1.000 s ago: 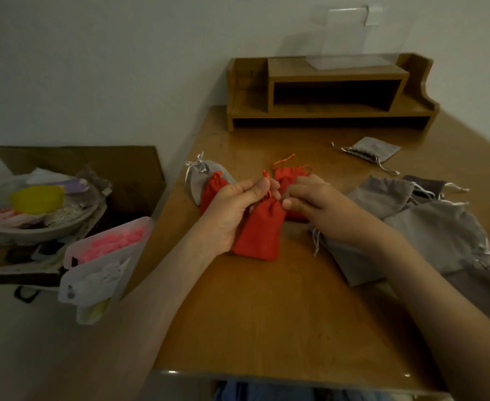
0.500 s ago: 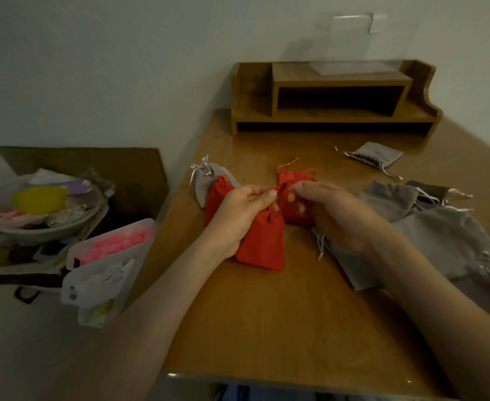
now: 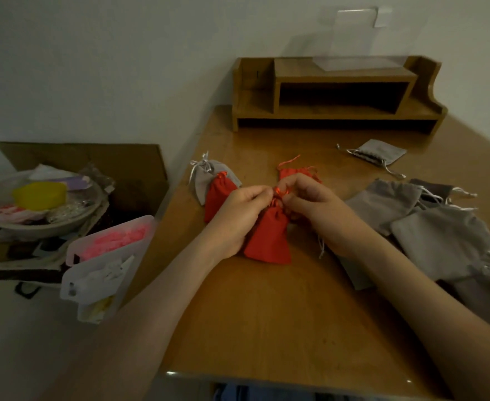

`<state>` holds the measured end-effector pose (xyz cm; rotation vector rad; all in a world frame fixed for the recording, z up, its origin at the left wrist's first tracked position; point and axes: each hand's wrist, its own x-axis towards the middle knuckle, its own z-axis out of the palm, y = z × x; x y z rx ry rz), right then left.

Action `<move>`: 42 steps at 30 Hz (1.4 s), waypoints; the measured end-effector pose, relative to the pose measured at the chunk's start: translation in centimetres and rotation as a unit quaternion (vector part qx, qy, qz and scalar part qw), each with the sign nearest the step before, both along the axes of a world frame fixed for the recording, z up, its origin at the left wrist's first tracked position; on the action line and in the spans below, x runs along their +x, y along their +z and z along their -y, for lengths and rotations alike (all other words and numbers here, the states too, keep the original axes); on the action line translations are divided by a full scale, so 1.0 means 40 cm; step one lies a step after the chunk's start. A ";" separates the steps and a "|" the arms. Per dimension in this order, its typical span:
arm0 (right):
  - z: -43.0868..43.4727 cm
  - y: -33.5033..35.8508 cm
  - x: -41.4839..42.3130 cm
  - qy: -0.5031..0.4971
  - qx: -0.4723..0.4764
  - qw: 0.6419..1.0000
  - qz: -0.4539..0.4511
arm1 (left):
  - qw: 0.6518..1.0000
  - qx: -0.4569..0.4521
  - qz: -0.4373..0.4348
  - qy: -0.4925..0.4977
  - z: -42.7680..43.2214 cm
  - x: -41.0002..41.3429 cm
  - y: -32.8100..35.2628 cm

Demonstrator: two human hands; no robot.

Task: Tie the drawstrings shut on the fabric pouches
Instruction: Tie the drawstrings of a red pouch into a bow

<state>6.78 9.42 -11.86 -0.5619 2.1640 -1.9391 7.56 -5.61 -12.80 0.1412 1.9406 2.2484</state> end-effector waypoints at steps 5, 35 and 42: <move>0.001 -0.003 0.001 -0.013 0.024 0.999 -0.042 | 1.000 -0.011 -0.025 -0.007 -0.003 0.003 -0.004; -0.023 0.023 0.005 -0.048 -0.009 0.985 -0.166 | 0.959 -0.144 -0.200 0.142 0.001 -0.005 -0.009; -0.026 0.019 -0.005 -0.095 -0.019 0.983 -0.159 | 0.949 -0.173 -0.200 0.171 0.005 -0.009 -0.016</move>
